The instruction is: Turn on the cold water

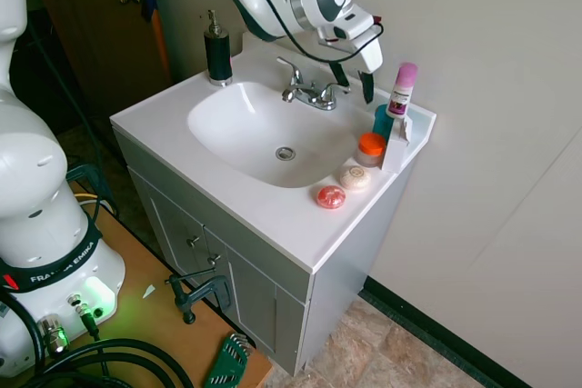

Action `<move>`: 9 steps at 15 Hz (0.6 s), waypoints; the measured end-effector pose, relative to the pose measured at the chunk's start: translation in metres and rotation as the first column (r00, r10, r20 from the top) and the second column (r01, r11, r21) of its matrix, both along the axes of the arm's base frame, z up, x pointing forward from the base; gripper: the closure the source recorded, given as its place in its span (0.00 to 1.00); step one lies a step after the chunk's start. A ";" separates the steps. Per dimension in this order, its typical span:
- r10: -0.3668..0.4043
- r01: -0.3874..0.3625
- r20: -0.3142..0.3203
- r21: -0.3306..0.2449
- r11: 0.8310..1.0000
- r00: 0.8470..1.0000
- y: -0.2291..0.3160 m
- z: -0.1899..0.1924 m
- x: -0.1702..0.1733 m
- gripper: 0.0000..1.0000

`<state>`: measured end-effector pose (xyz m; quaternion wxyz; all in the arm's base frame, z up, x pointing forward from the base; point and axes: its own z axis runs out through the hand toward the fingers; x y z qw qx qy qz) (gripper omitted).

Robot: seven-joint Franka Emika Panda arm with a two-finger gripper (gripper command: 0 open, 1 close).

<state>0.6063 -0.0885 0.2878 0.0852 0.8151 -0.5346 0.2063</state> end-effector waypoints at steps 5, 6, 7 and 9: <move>0.001 0.004 -0.046 0.097 0.995 0.999 0.017 0.013 -0.060 0.00; 0.012 -0.005 -0.059 0.120 0.993 0.998 0.023 0.014 -0.075 0.00; 0.030 -0.019 -0.074 0.147 0.989 0.997 0.035 0.014 -0.090 0.00; 0.066 -0.046 -0.097 0.197 0.979 0.993 0.059 0.021 -0.118 0.00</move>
